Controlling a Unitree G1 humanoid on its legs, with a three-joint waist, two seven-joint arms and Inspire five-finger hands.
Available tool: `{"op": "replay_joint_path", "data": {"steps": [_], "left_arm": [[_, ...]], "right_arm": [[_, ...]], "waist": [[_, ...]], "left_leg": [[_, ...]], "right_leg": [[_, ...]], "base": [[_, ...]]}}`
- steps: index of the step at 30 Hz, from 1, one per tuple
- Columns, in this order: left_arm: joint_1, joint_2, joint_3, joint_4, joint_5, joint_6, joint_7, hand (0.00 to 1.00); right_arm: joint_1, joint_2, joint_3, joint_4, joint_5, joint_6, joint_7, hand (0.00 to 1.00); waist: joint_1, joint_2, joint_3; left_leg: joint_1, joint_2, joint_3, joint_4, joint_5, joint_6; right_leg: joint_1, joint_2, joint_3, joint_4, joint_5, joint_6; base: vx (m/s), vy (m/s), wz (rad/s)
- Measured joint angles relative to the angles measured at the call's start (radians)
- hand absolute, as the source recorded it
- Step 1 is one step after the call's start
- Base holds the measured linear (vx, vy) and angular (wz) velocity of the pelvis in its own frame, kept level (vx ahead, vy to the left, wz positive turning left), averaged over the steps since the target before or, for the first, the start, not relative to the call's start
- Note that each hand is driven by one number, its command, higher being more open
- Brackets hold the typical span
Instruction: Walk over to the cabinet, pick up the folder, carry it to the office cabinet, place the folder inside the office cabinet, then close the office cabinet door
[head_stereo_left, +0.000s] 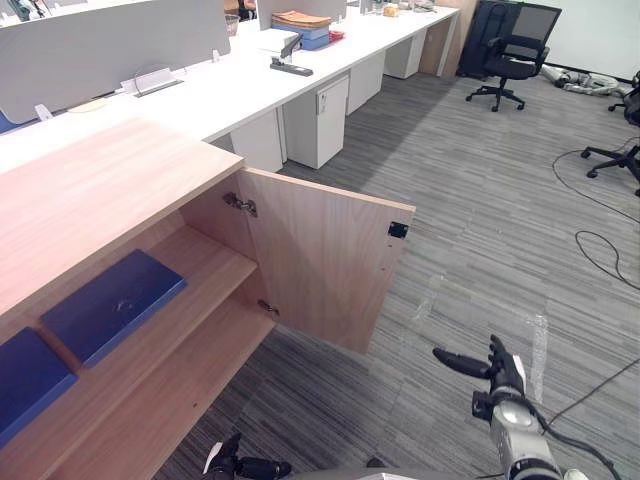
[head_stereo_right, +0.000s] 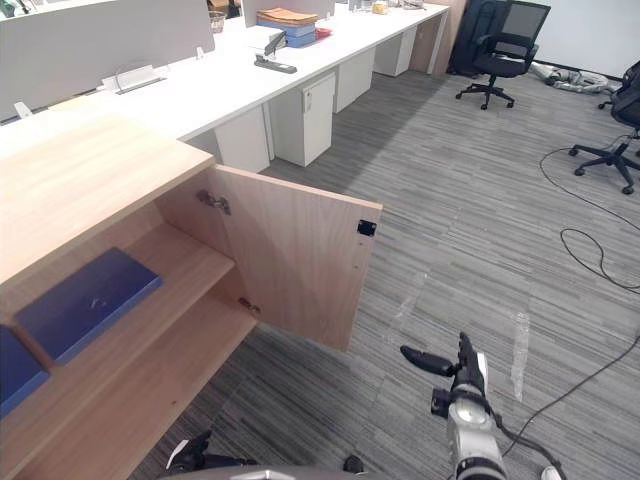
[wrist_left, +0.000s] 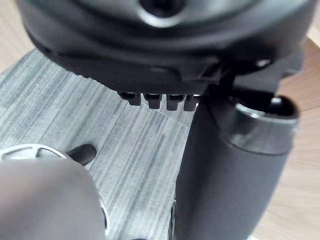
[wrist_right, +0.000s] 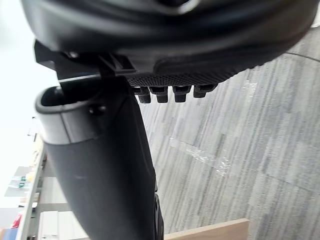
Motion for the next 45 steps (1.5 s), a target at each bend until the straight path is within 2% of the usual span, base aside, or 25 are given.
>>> {"op": "replay_joint_path", "data": {"steps": [5,11,15,21,29,32,41,45], "left_arm": [[0.028,0.005,0.017,0.001,-0.001,0.003,0.003,1.0],[0.037,0.004,0.017,0.003,-0.008,0.001,0.008,1.0],[0.035,0.004,0.016,0.003,-0.024,0.0,0.019,1.0],[0.024,-0.001,0.014,0.001,-0.043,-0.006,0.02,1.0],[0.016,0.0,0.005,-0.002,-0.051,-0.013,0.02,1.0],[0.017,0.001,-0.001,-0.002,-0.052,-0.023,0.02,1.0],[0.011,0.009,-0.032,-0.009,-0.052,-0.033,0.019,1.0],[0.001,0.019,-0.072,-0.01,-0.051,-0.036,0.018,1.0]], "right_arm": [[-0.143,-0.068,0.005,0.099,0.089,-0.003,-0.018,1.0],[-0.342,-0.13,0.081,0.243,0.207,-0.009,-0.026,1.0],[-0.447,-0.137,0.127,0.295,0.241,-0.01,-0.015,1.0],[-0.57,-0.137,0.177,0.349,0.278,-0.01,0.009,1.0],[-0.65,-0.133,0.273,0.359,0.315,-0.013,0.05,1.0],[-0.668,-0.134,0.274,0.372,0.316,-0.014,0.045,1.0],[-0.685,-0.148,0.36,0.378,0.271,-0.021,0.058,1.0],[-0.685,-0.165,0.459,0.381,0.222,-0.02,0.066,1.0]], "waist": [[0.021,0.002,0.0],[0.041,0.007,0.008],[0.045,0.008,0.028],[0.072,0.011,0.05],[0.086,0.008,0.057],[0.09,0.005,0.062],[0.08,0.007,0.087],[0.075,0.009,0.096]], "left_leg": [[0.004,-0.002,-0.019,-0.015,0.016,0.0],[-0.012,-0.013,-0.062,-0.016,0.026,0.002],[-0.011,-0.017,-0.102,-0.029,0.038,0.003],[-0.022,-0.018,-0.135,-0.032,0.049,0.004],[-0.043,-0.025,-0.175,-0.032,0.059,0.01],[-0.045,-0.03,-0.179,-0.033,0.061,0.013],[-0.046,-0.03,-0.183,-0.032,0.064,0.013],[-0.048,-0.029,-0.184,-0.032,0.064,0.013]], "right_leg": [[0.019,0.001,-0.016,-0.026,0.017,-0.004],[0.022,-0.01,-0.037,-0.042,0.034,-0.006],[0.031,-0.012,-0.062,-0.042,0.034,-0.007],[0.035,-0.015,-0.089,-0.042,0.035,-0.008],[0.037,-0.026,-0.12,-0.042,0.035,-0.008],[0.037,-0.031,-0.124,-0.042,0.037,-0.008],[0.038,-0.03,-0.123,-0.042,0.039,-0.01],[0.037,-0.029,-0.123,-0.042,0.039,-0.01]], "base": [[-0.06,-0.024,0.1],[-0.07,-0.006,0.11],[-0.08,-0.01,0.19],[-0.05,-0.001,0.12],[-0.04,0.014,0.13],[-0.05,0.025,0.06],[-0.05,0.016,-0.01],[-0.03,0.01,-0.01]]}}
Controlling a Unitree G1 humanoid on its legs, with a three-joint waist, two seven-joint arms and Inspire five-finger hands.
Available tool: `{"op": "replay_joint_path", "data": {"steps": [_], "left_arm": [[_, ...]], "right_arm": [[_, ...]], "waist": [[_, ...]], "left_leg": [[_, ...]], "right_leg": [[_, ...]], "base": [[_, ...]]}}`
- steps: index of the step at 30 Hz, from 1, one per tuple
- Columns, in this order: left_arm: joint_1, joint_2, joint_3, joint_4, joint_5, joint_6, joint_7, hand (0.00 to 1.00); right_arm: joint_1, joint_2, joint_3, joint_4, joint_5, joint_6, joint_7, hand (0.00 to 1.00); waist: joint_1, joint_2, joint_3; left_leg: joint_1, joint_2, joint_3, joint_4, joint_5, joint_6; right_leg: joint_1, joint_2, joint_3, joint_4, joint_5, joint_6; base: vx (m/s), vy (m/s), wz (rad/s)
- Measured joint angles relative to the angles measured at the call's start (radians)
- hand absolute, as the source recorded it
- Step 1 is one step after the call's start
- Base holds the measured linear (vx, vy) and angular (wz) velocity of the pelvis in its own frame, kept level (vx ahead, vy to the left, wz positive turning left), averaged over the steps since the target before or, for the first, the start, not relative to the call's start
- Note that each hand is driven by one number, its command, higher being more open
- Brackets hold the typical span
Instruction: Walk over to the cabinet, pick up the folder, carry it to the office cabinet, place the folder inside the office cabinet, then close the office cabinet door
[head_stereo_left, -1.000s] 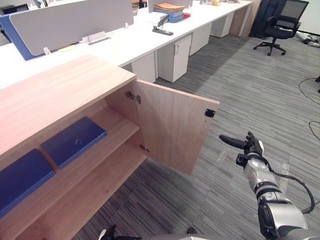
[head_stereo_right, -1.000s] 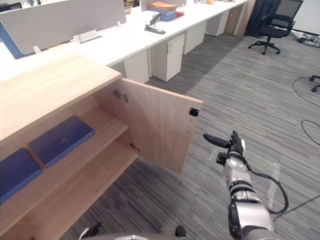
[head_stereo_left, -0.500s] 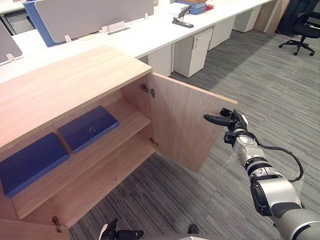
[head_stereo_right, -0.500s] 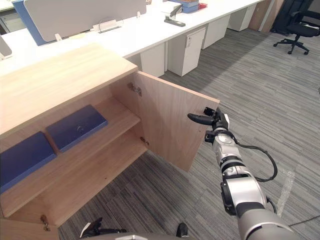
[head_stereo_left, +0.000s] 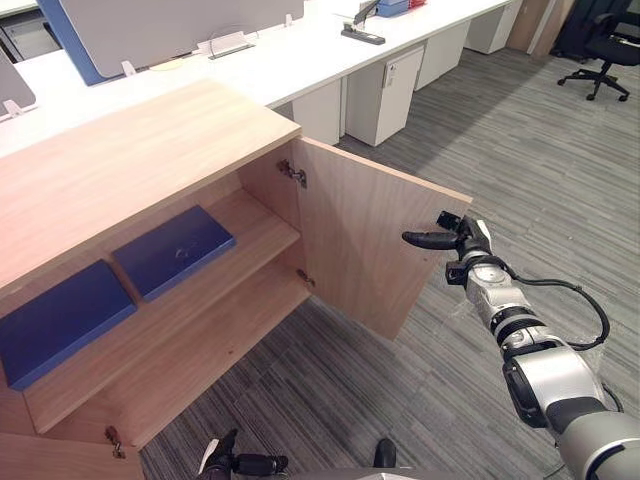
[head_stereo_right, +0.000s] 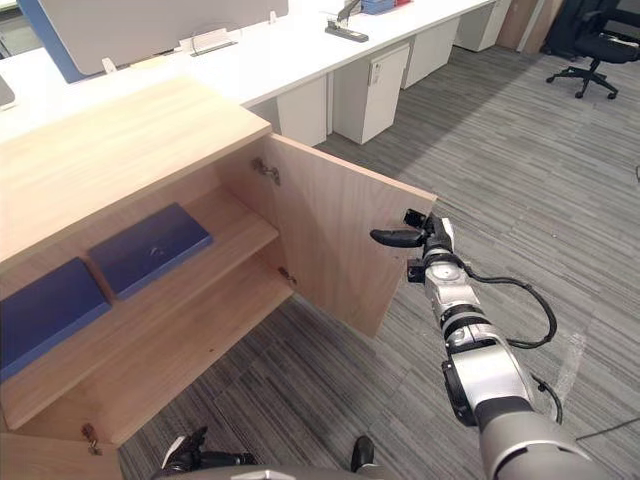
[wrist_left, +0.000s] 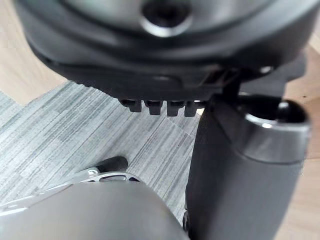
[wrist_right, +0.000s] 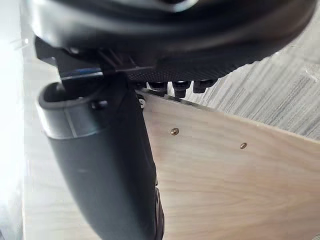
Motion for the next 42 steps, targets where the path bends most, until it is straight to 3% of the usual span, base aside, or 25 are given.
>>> {"op": "replay_joint_path", "data": {"steps": [4,5,7,9,11,16,22,25,30,31,33,34,36,37,38,39,40,41,42], "left_arm": [[-0.009,0.01,-0.023,0.001,0.001,0.0,-0.001,1.0],[-0.014,0.014,-0.038,0.003,0.002,0.0,-0.001,1.0],[-0.019,0.017,-0.044,0.012,0.013,0.003,-0.005,1.0],[-0.038,0.019,-0.052,0.012,0.038,0.006,-0.019,1.0],[-0.053,0.018,-0.054,0.012,0.054,0.006,-0.025,1.0],[-0.065,0.013,-0.067,0.006,0.054,0.005,-0.038,1.0],[-0.055,0.031,-0.067,0.006,0.05,0.006,-0.038,1.0],[-0.049,0.037,-0.067,0.006,0.049,0.006,-0.038,1.0],[-0.048,0.021,-0.058,-0.008,0.049,0.006,-0.036,1.0],[-0.05,0.015,-0.055,-0.013,0.049,0.005,-0.035,1.0],[-0.051,-0.002,-0.041,-0.036,0.049,0.004,-0.036,1.0],[-0.051,-0.005,-0.039,-0.04,0.048,0.002,-0.035,1.0],[-0.054,-0.022,-0.04,-0.047,0.043,-0.004,-0.021,1.0],[-0.06,-0.02,-0.039,-0.049,0.039,-0.004,-0.015,1.0],[-0.062,-0.019,-0.038,-0.049,0.038,-0.001,-0.011,1.0],[-0.072,-0.018,-0.04,-0.051,0.03,0.001,0.0,1.0],[-0.088,-0.019,-0.043,-0.049,0.026,0.01,0.005,1.0],[-0.096,-0.02,-0.041,-0.045,0.02,0.018,0.004,1.0],[-0.1,-0.03,-0.03,-0.039,0.019,0.024,0.006,1.0]], "right_arm": [[0.029,-0.039,0.218,-0.039,-0.095,0.005,0.002,1.0],[0.059,-0.07,0.342,-0.092,-0.129,0.017,0.008,1.0],[0.096,-0.125,0.528,-0.18,-0.208,0.026,0.082,1.0],[0.126,-0.18,0.747,-0.331,-0.27,0.027,0.233,1.0],[0.143,-0.179,0.855,-0.437,-0.262,0.024,0.366,1.0],[0.208,-0.086,0.922,-0.581,-0.218,-0.018,0.568,1.0],[0.249,-0.075,0.913,-0.613,-0.176,-0.026,0.572,1.0],[0.283,-0.072,0.876,-0.611,-0.176,-0.026,0.555,1.0],[0.37,0.038,0.771,-0.452,-0.192,-0.029,0.491,1.0],[0.378,0.054,0.752,-0.414,-0.2,-0.029,0.479,1.0],[0.42,0.103,0.664,-0.278,-0.285,-0.023,0.412,1.0],[0.436,0.115,0.63,-0.248,-0.309,-0.021,0.397,1.0],[0.498,0.153,0.469,-0.155,-0.354,-0.01,0.33,1.0],[0.544,0.194,0.344,-0.115,-0.383,-0.009,0.289,1.0],[0.568,0.212,0.275,-0.097,-0.385,-0.01,0.273,1.0],[0.608,0.243,0.127,-0.065,-0.39,-0.01,0.247,1.0],[0.644,0.269,-0.027,-0.033,-0.386,-0.001,0.195,1.0],[0.666,0.287,-0.135,0.006,-0.371,0.012,0.15,1.0],[0.68,0.289,-0.194,0.034,-0.364,0.021,0.124,1.0]], "waist": [[-0.021,-0.001,0.015],[-0.03,-0.001,0.015],[-0.039,-0.002,0.015],[-0.039,-0.002,0.014],[-0.035,-0.002,0.014],[-0.025,0.001,0.007],[0.001,-0.033,-0.026],[0.005,-0.04,-0.031],[0.02,-0.021,-0.026],[0.024,-0.015,-0.022],[0.027,-0.002,-0.014],[0.027,-0.003,-0.014],[0.021,0.002,-0.01],[0.015,0.007,-0.009],[0.009,0.003,-0.012],[-0.003,-0.003,-0.013],[-0.026,-0.005,-0.01],[-0.038,-0.02,0.0],[-0.043,-0.014,0.011]], "left_leg": [[-0.002,0.007,0.003,0.001,-0.002,-0.003],[-0.001,0.012,0.006,0.001,-0.004,-0.007],[0.0,0.025,0.013,0.004,-0.008,-0.014],[0.001,0.046,0.015,0.007,-0.008,-0.022],[0.001,0.06,0.011,0.007,-0.006,-0.027],[-0.001,0.07,0.006,0.007,-0.005,-0.028],[-0.002,0.053,0.003,0.005,-0.005,-0.028],[-0.002,0.047,0.001,0.004,-0.005,-0.027],[-0.025,0.031,-0.05,0.007,0.0,-0.02],[-0.026,0.026,-0.063,0.008,0.001,-0.015],[-0.028,-0.025,-0.148,0.021,-0.002,0.013],[-0.027,-0.043,-0.175,0.024,-0.008,0.023],[-0.045,-0.094,-0.302,0.052,-0.02,0.044],[-0.066,-0.109,-0.388,0.067,-0.015,0.059],[-0.084,-0.119,-0.438,0.079,-0.013,0.059],[-0.138,-0.145,-0.549,0.1,-0.003,0.052],[-0.182,-0.177,-0.664,0.107,0.01,0.044],[-0.188,-0.205,-0.736,0.094,0.025,0.04],[-0.185,-0.213,-0.772,0.085,0.036,0.036]], "right_leg": [[-0.004,0.008,0.007,0.0,-0.001,0.0],[-0.006,0.014,0.011,0.0,-0.002,-0.001],[-0.009,0.026,0.021,0.0,-0.005,-0.005],[-0.01,0.048,0.024,0.0,-0.01,-0.013],[-0.01,0.063,0.022,0.0,-0.016,-0.021],[-0.008,0.073,0.016,0.0,-0.02,-0.028],[-0.007,0.056,0.017,0.0,-0.017,-0.022],[-0.007,0.05,0.016,0.0,-0.015,-0.02],[-0.01,0.025,-0.031,0.022,-0.028,-0.007],[-0.017,0.014,-0.043,0.056,-0.047,-0.002],[-0.06,-0.085,-0.105,0.294,-0.179,0.026],[-0.066,-0.113,-0.107,0.35,-0.203,0.027],[-0.107,-0.173,-0.004,0.54,-0.233,-0.008],[-0.142,-0.15,0.153,0.62,-0.27,-0.033],[-0.142,-0.114,0.24,0.623,-0.308,-0.026],[-0.145,-0.021,0.427,0.6,-0.37,-0.021],[-0.136,0.036,0.55,0.542,-0.397,0.013],[-0.116,0.049,0.586,0.472,-0.401,0.025],[-0.098,0.046,0.573,0.471,-0.393,0.043]], "base": [[-0.04,0.004,-0.07],[-0.01,-0.017,-0.14],[0.0,-0.028,-0.18],[0.01,-0.083,-0.11],[0.02,-0.082,0.0],[0.02,-0.027,0.04],[-0.02,0.045,0.02],[-0.02,0.022,0.01],[-0.03,0.026,0.24],[0.0,0.078,0.7],[0.01,0.122,1.1],[0.02,0.104,1.41],[0.01,0.058,1.7],[0.02,-0.014,1.81],[0.03,-0.097,2.25],[0.01,-0.202,2.72],[-0.02,-0.221,3.08],[-0.05,-0.216,2.65],[-0.08,-0.212,2.09]]}}
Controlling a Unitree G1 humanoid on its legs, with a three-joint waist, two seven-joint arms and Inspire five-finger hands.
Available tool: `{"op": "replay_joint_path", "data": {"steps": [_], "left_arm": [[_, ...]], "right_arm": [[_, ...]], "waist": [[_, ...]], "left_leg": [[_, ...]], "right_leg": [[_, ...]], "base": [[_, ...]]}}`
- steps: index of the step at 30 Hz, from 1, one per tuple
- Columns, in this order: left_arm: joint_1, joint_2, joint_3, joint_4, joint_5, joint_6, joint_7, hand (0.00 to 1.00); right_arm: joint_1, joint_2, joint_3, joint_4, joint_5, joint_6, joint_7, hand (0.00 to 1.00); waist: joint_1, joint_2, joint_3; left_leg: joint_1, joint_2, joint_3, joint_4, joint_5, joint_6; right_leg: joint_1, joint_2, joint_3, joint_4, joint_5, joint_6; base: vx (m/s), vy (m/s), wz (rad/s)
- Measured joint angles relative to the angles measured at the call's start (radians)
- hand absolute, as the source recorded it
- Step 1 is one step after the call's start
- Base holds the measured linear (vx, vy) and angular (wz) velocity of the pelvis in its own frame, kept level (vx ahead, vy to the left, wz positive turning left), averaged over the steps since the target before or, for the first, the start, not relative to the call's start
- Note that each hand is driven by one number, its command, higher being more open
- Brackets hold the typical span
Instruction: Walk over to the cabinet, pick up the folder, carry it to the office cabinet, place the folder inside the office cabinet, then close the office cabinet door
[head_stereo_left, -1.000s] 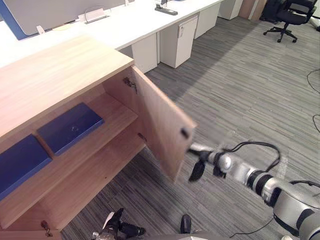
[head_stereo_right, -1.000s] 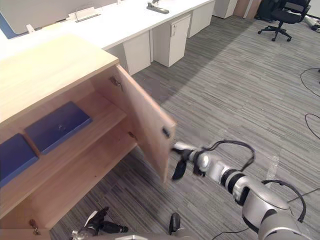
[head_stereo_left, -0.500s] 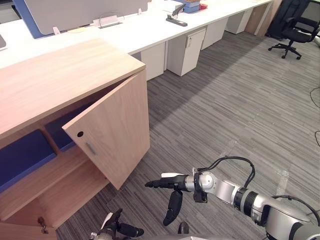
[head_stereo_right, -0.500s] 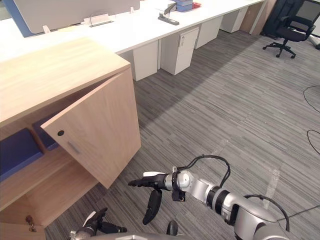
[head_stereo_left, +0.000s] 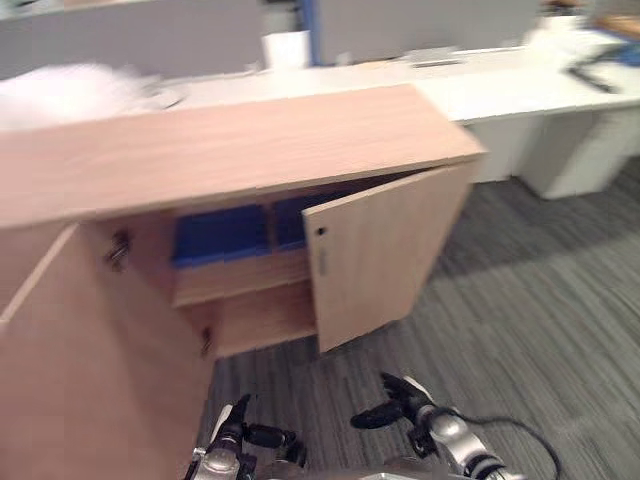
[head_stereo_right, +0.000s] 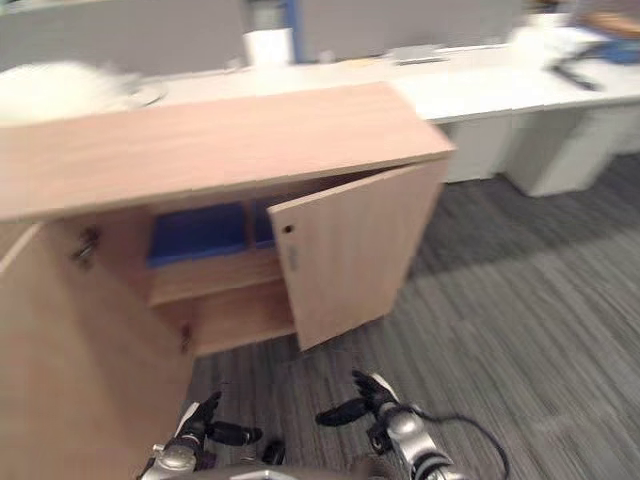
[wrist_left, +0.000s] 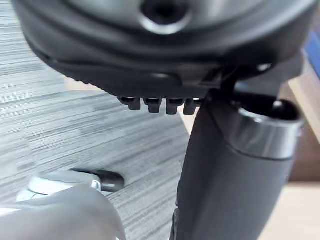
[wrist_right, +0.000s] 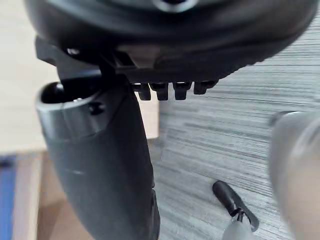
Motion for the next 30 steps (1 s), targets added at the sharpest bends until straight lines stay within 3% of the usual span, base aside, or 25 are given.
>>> {"op": "replay_joint_path", "data": {"steps": [2,4,5,9,13,14,15,16,17,18,20,21,23,24,26,30], "left_arm": [[0.02,-0.04,0.081,-0.003,-0.026,0.017,0.003,1.0],[0.024,-0.079,0.15,-0.011,-0.03,0.025,0.004,1.0],[0.031,-0.086,0.159,-0.014,-0.032,0.024,0.004,1.0],[0.068,-0.076,0.234,-0.032,-0.082,0.026,-0.006,1.0],[0.075,-0.075,0.243,-0.042,-0.111,0.026,-0.006,1.0],[0.077,-0.083,0.272,-0.055,-0.13,0.024,-0.005,1.0],[0.07,-0.089,0.306,-0.064,-0.15,0.025,-0.004,1.0],[0.071,-0.09,0.321,-0.07,-0.163,0.026,-0.005,1.0],[0.072,-0.091,0.333,-0.081,-0.189,0.025,-0.001,1.0],[0.077,-0.093,0.333,-0.09,-0.195,0.022,-0.001,1.0],[0.084,-0.091,0.31,-0.088,-0.194,0.017,-0.002,1.0],[0.081,-0.084,0.287,-0.082,-0.195,0.015,-0.009,1.0],[0.081,-0.064,0.264,-0.068,-0.196,0.012,-0.005,1.0],[0.084,-0.057,0.246,-0.048,-0.205,0.012,-0.003,1.0],[0.099,-0.05,0.22,-0.029,-0.223,0.014,-0.003,1.0],[0.118,-0.051,0.166,-0.024,-0.263,0.011,-0.003,1.0]], "right_arm": [[0.046,0.002,-0.172,0.059,0.103,0.037,-0.062,1.0],[0.104,-0.004,-0.291,0.048,0.143,0.044,-0.101,1.0],[0.118,-0.005,-0.293,0.046,0.139,0.045,-0.105,1.0],[0.199,0.032,-0.291,0.03,0.101,0.07,-0.107,1.0],[0.22,0.046,-0.301,0.008,0.103,0.064,-0.107,1.0],[0.219,0.049,-0.313,-0.002,0.102,0.061,-0.107,1.0],[0.217,0.056,-0.339,-0.007,0.103,0.061,-0.109,1.0],[0.216,0.061,-0.354,-0.017,0.105,0.06,-0.108,1.0],[0.225,0.07,-0.379,-0.033,0.11,0.059,-0.109,1.0],[0.231,0.075,-0.394,-0.04,0.125,0.056,-0.115,1.0],[0.242,0.086,-0.425,-0.053,0.151,0.049,-0.117,1.0],[0.241,0.102,-0.499,-0.051,0.185,0.042,-0.114,1.0],[0.239,0.125,-0.533,-0.03,0.188,0.044,-0.111,1.0],[0.235,0.127,-0.561,-0.013,0.203,0.045,-0.108,1.0],[0.234,0.118,-0.566,0.004,0.222,0.042,-0.106,1.0],[0.217,0.093,-0.543,0.033,0.22,0.04,-0.104,1.0]], "waist": [[0.015,0.021,-0.004],[0.004,0.021,-0.007],[0.005,0.016,-0.01],[0.033,-0.044,-0.057],[0.025,-0.053,-0.057],[0.015,-0.057,-0.045],[0.012,-0.059,-0.032],[0.011,-0.059,-0.027],[0.012,-0.057,-0.026],[0.011,-0.056,-0.026],[0.004,-0.046,-0.028],[-0.005,-0.039,-0.028],[-0.011,-0.069,-0.039],[-0.014,-0.071,-0.046],[-0.019,-0.057,-0.053],[-0.014,-0.042,-0.066]], "left_leg": [[-0.006,0.003,-0.002,-0.008,0.009,-0.008],[-0.027,-0.001,0.127,0.103,-0.03,-0.006],[-0.027,0.005,0.132,0.089,-0.03,-0.007],[-0.01,0.016,0.083,-0.014,0.019,-0.017],[-0.022,-0.01,0.113,0.011,0.037,-0.003],[-0.048,-0.014,0.245,0.049,0.035,0.037],[-0.097,0.019,0.416,0.173,-0.042,0.114],[-0.138,0.054,0.516,0.278,-0.092,0.136],[-0.185,0.117,0.641,0.46,-0.166,0.144],[-0.185,0.151,0.714,0.56,-0.207,0.131],[-0.154,0.172,0.764,0.572,-0.246,0.113],[-0.125,0.118,0.768,0.44,-0.273,0.1],[-0.093,0.049,0.737,0.319,-0.21,0.118],[-0.049,0.006,0.706,0.196,-0.143,0.128],[0.026,-0.041,0.656,0.044,-0.062,0.139],[0.137,-0.069,0.605,-0.158,0.041,0.14]], "right_leg": [[0.032,-0.028,-0.115,-0.03,-0.004,-0.02],[0.098,-0.052,-0.252,-0.069,-0.008,-0.026],[0.106,-0.051,-0.277,-0.074,-0.01,-0.029],[0.143,-0.048,-0.341,-0.139,-0.01,-0.033],[0.193,-0.065,-0.403,-0.159,-0.012,-0.035],[0.2,-0.074,-0.438,-0.156,-0.013,-0.038],[0.2,-0.077,-0.465,-0.14,-0.018,-0.046],[0.2,-0.078,-0.487,-0.128,-0.022,-0.051],[0.203,-0.086,-0.527,-0.105,-0.038,-0.051],[0.208,-0.098,-0.563,-0.087,-0.049,-0.044],[0.22,-0.111,-0.603,-0.081,-0.062,-0.023],[0.2,-0.127,-0.619,-0.051,-0.088,0.003],[0.195,-0.148,-0.582,-0.073,-0.083,-0.011],[0.2,-0.144,-0.563,-0.125,-0.067,-0.027],[0.206,-0.132,-0.557,-0.185,-0.008,-0.021],[0.262,-0.131,-0.574,-0.239,0.015,-0.006]], "base": [[-0.07,-0.246,1.59],[-0.01,-0.195,1.66],[0.01,-0.193,1.28],[0.09,-0.12,0.43],[0.05,-0.089,0.51],[-0.02,0.006,0.67],[-0.03,0.012,0.65],[-0.02,-0.024,0.58],[0.0,-0.017,0.61],[0.03,0.013,0.61],[0.09,0.145,0.84],[0.11,0.2,1.13],[0.06,0.111,1.01],[0.0,0.031,0.92],[-0.06,0.002,0.87],[0.02,-0.028,0.39]]}}
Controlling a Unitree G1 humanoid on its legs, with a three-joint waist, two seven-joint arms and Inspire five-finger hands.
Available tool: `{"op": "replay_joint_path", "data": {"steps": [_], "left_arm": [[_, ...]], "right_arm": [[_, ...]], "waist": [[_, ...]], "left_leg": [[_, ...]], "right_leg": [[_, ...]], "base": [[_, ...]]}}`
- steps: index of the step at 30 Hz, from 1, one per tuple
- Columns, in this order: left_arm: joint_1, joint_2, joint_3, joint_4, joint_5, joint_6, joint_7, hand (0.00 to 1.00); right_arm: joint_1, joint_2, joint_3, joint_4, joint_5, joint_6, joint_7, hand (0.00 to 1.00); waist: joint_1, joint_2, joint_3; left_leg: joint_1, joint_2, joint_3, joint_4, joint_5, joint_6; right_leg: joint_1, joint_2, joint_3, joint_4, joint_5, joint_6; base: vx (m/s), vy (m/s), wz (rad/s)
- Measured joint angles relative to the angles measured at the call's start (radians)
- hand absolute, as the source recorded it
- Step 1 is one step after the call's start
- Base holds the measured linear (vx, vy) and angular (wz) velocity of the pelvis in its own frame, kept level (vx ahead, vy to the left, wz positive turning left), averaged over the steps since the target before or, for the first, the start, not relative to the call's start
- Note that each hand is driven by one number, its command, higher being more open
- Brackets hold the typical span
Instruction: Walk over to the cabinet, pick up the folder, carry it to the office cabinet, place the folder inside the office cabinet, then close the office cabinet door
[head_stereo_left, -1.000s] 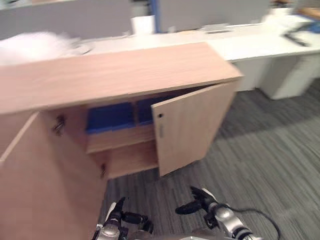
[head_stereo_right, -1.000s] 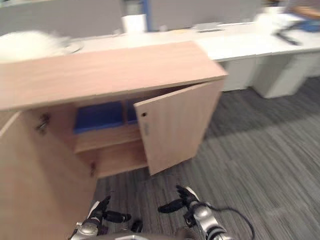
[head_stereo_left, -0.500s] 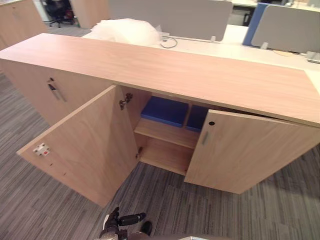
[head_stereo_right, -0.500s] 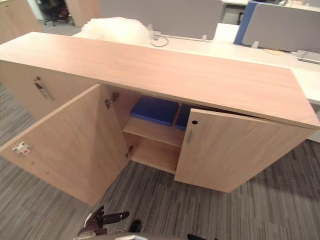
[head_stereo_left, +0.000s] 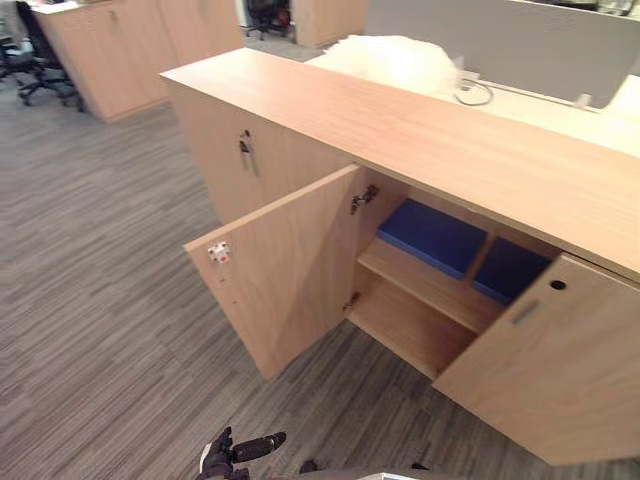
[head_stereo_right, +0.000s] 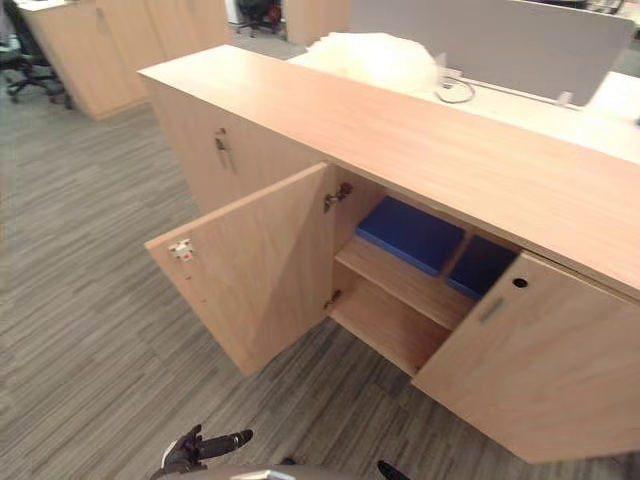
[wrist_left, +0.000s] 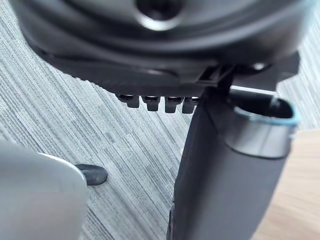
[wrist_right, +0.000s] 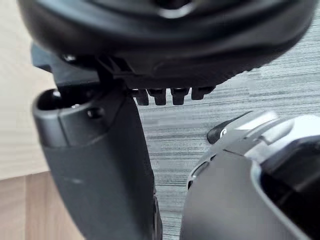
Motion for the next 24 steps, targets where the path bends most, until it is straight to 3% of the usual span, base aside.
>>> {"op": "replay_joint_path", "data": {"steps": [8,16,24], "left_arm": [[0.001,0.014,-0.056,-0.019,-0.019,-0.006,0.015,1.0],[0.082,-0.021,-0.014,-0.402,-0.081,0.024,0.066,1.0],[-0.002,0.016,0.073,-0.565,-0.103,0.026,0.127,1.0]], "right_arm": [[-0.023,-0.004,0.061,0.002,0.001,-0.02,-0.022,1.0],[-0.005,-0.01,0.116,0.001,0.0,-0.018,-0.026,1.0],[0.0,-0.015,0.117,0.0,-0.003,0.003,-0.015,1.0]], "waist": [[-0.004,-0.003,0.01],[-0.003,-0.017,0.02],[-0.002,-0.01,0.018]], "left_leg": [[0.022,0.01,-0.006,-0.005,0.003,-0.01],[0.002,0.003,-0.018,-0.005,0.001,-0.014],[0.016,0.025,0.012,-0.004,-0.008,-0.023]], "right_leg": [[0.035,0.014,-0.004,-0.024,0.003,0.002],[0.036,0.014,-0.016,-0.057,0.005,0.004],[0.042,0.035,0.012,-0.066,0.035,-0.017]], "base": [[-0.02,-0.034,0.01],[-0.02,-0.004,0.05],[0.03,-0.018,-0.1]]}}
